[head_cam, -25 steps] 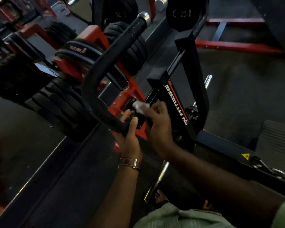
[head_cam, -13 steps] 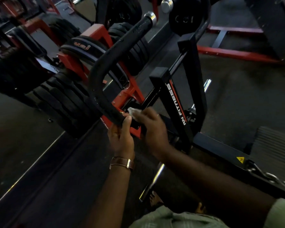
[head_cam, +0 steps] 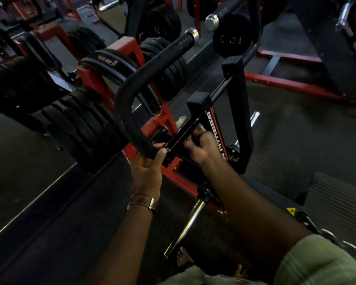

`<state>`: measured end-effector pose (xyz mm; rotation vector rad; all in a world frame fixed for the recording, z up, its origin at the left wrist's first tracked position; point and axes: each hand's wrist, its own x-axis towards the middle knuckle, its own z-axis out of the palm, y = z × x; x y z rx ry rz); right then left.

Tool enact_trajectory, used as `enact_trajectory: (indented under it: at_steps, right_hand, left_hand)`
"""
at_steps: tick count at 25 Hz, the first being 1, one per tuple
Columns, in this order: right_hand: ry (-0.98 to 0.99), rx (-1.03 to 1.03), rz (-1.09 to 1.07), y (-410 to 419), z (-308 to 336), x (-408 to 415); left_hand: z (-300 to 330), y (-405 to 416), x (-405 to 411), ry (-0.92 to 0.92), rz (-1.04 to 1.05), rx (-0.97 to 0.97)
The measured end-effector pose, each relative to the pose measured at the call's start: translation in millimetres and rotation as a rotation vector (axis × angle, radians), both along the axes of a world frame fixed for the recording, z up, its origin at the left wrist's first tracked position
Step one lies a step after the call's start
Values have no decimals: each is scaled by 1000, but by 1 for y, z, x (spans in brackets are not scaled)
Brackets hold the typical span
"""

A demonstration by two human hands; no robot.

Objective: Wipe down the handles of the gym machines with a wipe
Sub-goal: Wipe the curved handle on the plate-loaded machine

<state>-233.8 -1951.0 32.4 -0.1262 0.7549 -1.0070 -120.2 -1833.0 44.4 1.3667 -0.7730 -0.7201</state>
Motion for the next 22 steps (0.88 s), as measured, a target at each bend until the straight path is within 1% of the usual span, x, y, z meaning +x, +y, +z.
enact_trajectory:
  at_steps: [2,3,4,5,8,9,10,11,13,14,15,17,19,20,21,22]
  right_hand:
    - [8,-131,176,33,-8,11]
    - [-25,-209,259,50,-9,12]
    - [-43,-255,295,54,-9,11]
    - [-78,-260,304,48,-5,7]
    - [-61,-16,60,-2,5,-4]
    - [-74,55,9,-9,5,-2]
    - [-55,50,53,-3,5,2]
    - [-53,-23,122,11,5,5]
    - [-64,-171,179,46,11,7]
    - [-53,-179,200,49,9,6]
    - [-24,-142,184,39,6,6]
    - [44,30,52,7,8,5]
    - [214,97,-10,-7,16,5]
    - [235,58,5,7,20,6]
    - [206,-17,54,26,19,3]
    - [249,-98,129,51,28,-1]
  left_hand:
    - [1,1,1,-14,-2,-10]
    - [2,1,1,-18,-5,-24]
    - [3,1,0,-19,-5,-35]
    - [3,1,1,-24,1,-38]
    - [-1,-1,4,-51,-8,-26]
    - [0,0,3,-40,-6,-25]
    - [1,1,1,-19,0,-29]
    - [3,2,0,-4,6,-34]
    - [3,1,-1,5,-5,-50]
    - [3,1,1,7,-17,-61]
    - [2,0,2,13,-23,-70]
    - [3,-2,4,16,-31,-82]
    - [5,-1,2,-2,-44,-91]
    - [4,0,2,-6,-48,-92]
    - [3,0,2,5,-47,-92]
    - [2,-1,4,25,-47,-90]
